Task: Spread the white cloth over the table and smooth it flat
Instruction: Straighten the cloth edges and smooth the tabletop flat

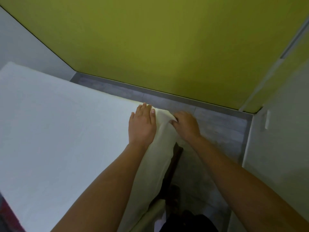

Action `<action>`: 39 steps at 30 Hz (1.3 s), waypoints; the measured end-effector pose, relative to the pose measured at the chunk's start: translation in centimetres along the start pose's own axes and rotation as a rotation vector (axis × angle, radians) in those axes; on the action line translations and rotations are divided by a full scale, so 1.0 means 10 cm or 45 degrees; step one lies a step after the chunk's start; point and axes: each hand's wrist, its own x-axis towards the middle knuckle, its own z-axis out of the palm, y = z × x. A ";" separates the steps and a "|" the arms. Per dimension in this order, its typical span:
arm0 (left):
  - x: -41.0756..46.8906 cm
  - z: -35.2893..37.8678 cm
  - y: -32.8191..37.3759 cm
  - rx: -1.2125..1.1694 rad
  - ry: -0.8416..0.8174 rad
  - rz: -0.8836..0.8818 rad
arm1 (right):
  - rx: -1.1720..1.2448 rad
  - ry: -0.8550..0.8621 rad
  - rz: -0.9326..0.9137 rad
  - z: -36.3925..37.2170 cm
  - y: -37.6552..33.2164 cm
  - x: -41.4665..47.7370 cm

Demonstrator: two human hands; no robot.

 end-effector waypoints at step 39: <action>-0.01 -0.03 0.03 -0.035 0.026 -0.005 | 0.240 -0.242 -0.037 -0.30 0.69 -0.28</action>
